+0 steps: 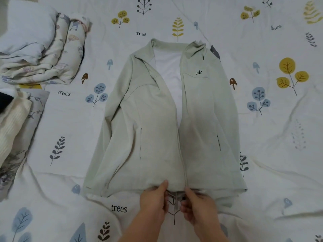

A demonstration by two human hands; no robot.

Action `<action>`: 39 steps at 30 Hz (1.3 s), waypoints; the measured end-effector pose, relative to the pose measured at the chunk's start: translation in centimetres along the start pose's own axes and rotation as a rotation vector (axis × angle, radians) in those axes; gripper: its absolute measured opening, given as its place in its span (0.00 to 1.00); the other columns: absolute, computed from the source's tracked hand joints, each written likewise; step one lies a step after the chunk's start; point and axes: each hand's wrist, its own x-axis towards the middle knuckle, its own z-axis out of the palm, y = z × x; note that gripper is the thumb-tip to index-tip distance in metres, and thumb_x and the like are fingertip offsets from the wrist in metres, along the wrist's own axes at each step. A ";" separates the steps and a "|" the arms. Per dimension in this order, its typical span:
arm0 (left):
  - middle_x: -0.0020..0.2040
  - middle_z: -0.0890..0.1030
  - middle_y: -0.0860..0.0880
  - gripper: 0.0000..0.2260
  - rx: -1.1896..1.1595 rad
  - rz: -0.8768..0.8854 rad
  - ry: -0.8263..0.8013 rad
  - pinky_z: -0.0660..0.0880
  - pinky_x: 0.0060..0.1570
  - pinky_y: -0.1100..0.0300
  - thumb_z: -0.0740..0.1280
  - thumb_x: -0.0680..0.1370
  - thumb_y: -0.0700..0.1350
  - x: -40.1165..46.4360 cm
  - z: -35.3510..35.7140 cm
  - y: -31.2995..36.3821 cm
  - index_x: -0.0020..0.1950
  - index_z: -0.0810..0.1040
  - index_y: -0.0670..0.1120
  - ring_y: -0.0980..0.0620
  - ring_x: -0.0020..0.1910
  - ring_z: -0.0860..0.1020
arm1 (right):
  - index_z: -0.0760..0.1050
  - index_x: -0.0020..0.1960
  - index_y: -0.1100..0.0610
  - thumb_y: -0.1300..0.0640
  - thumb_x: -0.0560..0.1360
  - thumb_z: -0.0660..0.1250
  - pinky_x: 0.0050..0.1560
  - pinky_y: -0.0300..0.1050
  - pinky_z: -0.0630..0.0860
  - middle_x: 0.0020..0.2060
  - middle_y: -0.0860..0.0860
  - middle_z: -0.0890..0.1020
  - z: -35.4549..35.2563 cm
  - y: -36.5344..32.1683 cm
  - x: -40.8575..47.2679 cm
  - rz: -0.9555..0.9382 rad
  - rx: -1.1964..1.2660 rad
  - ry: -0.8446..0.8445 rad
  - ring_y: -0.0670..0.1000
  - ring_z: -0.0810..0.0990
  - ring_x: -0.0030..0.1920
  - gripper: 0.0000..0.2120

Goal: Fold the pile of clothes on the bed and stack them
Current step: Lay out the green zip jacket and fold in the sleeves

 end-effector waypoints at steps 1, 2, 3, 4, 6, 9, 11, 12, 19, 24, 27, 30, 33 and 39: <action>0.17 0.69 0.49 0.15 -0.019 0.014 0.008 0.63 0.17 0.69 0.69 0.75 0.39 -0.1 -0.1 0.2 0.31 0.69 0.40 0.57 0.12 0.64 | 0.73 0.33 0.64 0.58 0.76 0.66 0.16 0.33 0.65 0.18 0.55 0.74 0.2 -0.2 -0.1 0.023 0.060 -0.008 0.48 0.71 0.15 0.15; 0.18 0.70 0.49 0.14 -0.023 0.030 0.008 0.64 0.17 0.68 0.69 0.75 0.39 -0.3 -0.2 0.4 0.31 0.69 0.40 0.57 0.13 0.65 | 0.73 0.34 0.64 0.57 0.76 0.65 0.16 0.33 0.66 0.18 0.55 0.75 0.4 -0.6 -0.1 0.043 0.089 -0.014 0.47 0.71 0.15 0.15; 0.21 0.72 0.47 0.13 -0.013 0.052 0.006 0.66 0.17 0.67 0.68 0.76 0.40 -0.5 -0.4 0.6 0.33 0.69 0.41 0.56 0.14 0.67 | 0.73 0.35 0.65 0.55 0.77 0.65 0.16 0.33 0.67 0.19 0.55 0.75 0.4 -0.8 0.0 0.061 0.101 -0.024 0.48 0.72 0.15 0.16; 0.25 0.74 0.45 0.12 0.006 0.079 0.006 0.69 0.19 0.65 0.67 0.76 0.41 -0.8 -0.7 0.8 0.35 0.69 0.41 0.55 0.16 0.71 | 0.74 0.36 0.65 0.53 0.78 0.63 0.16 0.34 0.68 0.19 0.56 0.76 0.4 -1.1 0.1 0.090 0.102 -0.047 0.48 0.73 0.16 0.17; 0.34 0.76 0.41 0.08 0.021 0.133 0.003 0.74 0.27 0.60 0.64 0.78 0.42 -1.4 -1.6 1.4 0.40 0.69 0.42 0.50 0.24 0.77 | 0.75 0.39 0.66 0.50 0.80 0.59 0.17 0.35 0.70 0.21 0.57 0.78 0.4 -1.4 0.4 0.164 0.102 -0.103 0.50 0.75 0.17 0.21; 0.38 0.76 0.41 0.05 -0.110 0.140 -0.010 0.77 0.32 0.58 0.60 0.79 0.38 -1.6 -2.9 2.6 0.44 0.70 0.40 0.47 0.35 0.76 | 0.76 0.41 0.68 0.51 0.82 0.54 0.18 0.38 0.73 0.24 0.60 0.80 0.3 -1.5 0.7 0.214 0.124 -0.160 0.53 0.78 0.20 0.23; 0.39 0.77 0.42 0.05 -0.288 0.055 -0.044 0.78 0.26 0.60 0.59 0.79 0.35 -1.6 -3.3 3.6 0.44 0.72 0.38 0.47 0.37 0.76 | 0.75 0.42 0.68 0.52 0.82 0.54 0.20 0.40 0.75 0.27 0.61 0.81 0.5 -1.4 0.6 0.226 0.156 -0.193 0.56 0.80 0.26 0.22; 0.39 0.78 0.42 0.04 -0.385 0.007 -0.076 0.78 0.24 0.61 0.60 0.79 0.34 -1.5 -3.4 4.0 0.44 0.73 0.38 0.47 0.38 0.76 | 0.75 0.43 0.68 0.51 0.81 0.55 0.21 0.40 0.76 0.29 0.61 0.81 0.7 -1.4 0.5 0.231 0.163 -0.207 0.57 0.80 0.30 0.22; 0.29 0.81 0.40 0.05 -0.398 -0.113 -0.283 0.79 0.25 0.54 0.61 0.78 0.34 -2.2 -2.8 4.8 0.49 0.75 0.35 0.47 0.26 0.79 | 0.74 0.40 0.68 0.52 0.77 0.63 0.19 0.40 0.75 0.34 0.61 0.79 2.4 -1.1 0.5 0.255 0.225 -0.151 0.56 0.78 0.32 0.19; 0.35 0.83 0.40 0.08 -0.290 -0.001 -0.340 0.81 0.31 0.57 0.61 0.78 0.34 -2.0 -3.0 4.3 0.54 0.75 0.32 0.49 0.28 0.81 | 0.71 0.34 0.62 0.58 0.74 0.69 0.15 0.30 0.65 0.16 0.52 0.72 3.7 -0.1 2.2 0.272 0.448 -0.010 0.46 0.68 0.13 0.13; 0.40 0.84 0.38 0.07 -0.235 0.020 -0.387 0.80 0.31 0.60 0.62 0.77 0.32 -2.0 -3.3 4.3 0.51 0.77 0.31 0.47 0.35 0.83 | 0.72 0.37 0.61 0.64 0.74 0.67 0.15 0.29 0.63 0.16 0.51 0.74 4.3 -0.1 2.9 0.298 0.475 0.005 0.44 0.69 0.13 0.08; 0.41 0.83 0.36 0.09 -0.039 0.001 -0.395 0.79 0.29 0.60 0.62 0.78 0.37 -1.9 -3.6 4.3 0.49 0.78 0.32 0.47 0.32 0.82 | 0.71 0.37 0.61 0.66 0.77 0.61 0.14 0.28 0.58 0.16 0.51 0.73 4.4 -0.5 2.7 0.330 0.452 -0.095 0.43 0.67 0.13 0.10; 0.41 0.83 0.35 0.09 0.025 -0.015 -0.387 0.78 0.27 0.63 0.62 0.79 0.38 -1.7 -3.8 4.3 0.49 0.78 0.32 0.48 0.33 0.83 | 0.73 0.36 0.64 0.65 0.77 0.63 0.15 0.28 0.62 0.18 0.54 0.75 3.5 -1.0 1.8 0.369 0.416 -0.198 0.45 0.70 0.14 0.11; 0.39 0.83 0.37 0.04 -0.019 -0.001 -0.422 0.79 0.29 0.64 0.66 0.72 0.29 -2.3 -3.8 4.7 0.42 0.80 0.31 0.47 0.34 0.83 | 0.76 0.40 0.65 0.63 0.75 0.64 0.19 0.35 0.70 0.25 0.57 0.78 1.5 -1.6 -0.3 0.317 0.355 -0.288 0.50 0.74 0.20 0.08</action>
